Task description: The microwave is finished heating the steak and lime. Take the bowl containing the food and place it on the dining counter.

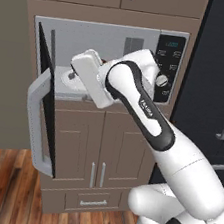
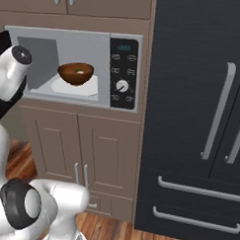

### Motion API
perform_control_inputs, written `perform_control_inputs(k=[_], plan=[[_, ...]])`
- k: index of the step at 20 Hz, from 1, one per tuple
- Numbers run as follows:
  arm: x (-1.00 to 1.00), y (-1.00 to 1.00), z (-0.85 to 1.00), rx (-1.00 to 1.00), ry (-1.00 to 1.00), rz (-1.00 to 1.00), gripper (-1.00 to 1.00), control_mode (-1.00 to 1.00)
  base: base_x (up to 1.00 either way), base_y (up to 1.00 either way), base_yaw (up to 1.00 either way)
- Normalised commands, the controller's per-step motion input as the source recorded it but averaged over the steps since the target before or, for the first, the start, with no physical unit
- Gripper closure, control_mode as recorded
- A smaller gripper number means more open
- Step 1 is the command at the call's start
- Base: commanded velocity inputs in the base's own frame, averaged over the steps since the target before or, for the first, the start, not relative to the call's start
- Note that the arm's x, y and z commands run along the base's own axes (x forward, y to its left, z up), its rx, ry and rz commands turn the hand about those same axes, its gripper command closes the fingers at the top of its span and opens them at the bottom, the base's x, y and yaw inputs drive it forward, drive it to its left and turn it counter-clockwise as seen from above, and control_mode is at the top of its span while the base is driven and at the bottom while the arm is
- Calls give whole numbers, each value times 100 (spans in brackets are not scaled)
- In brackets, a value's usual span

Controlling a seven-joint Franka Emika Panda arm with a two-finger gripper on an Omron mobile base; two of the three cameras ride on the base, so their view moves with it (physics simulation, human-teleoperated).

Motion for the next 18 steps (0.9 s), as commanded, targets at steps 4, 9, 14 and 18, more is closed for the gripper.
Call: perform_control_inputs(k=[4, 9, 14, 18], plan=[[4, -100, 0, 0, 0, -46, -100, -100, 0, 0, 0], [0, -100, 0, 0, 0, -52, -100, -100, 0, 0, 0], [5, -100, 0, 0, 0, -58, -100, -100, 0, 0, 0], [82, -67, 16, 12, 1, -13, -100, -100, 0, 0, 0]])
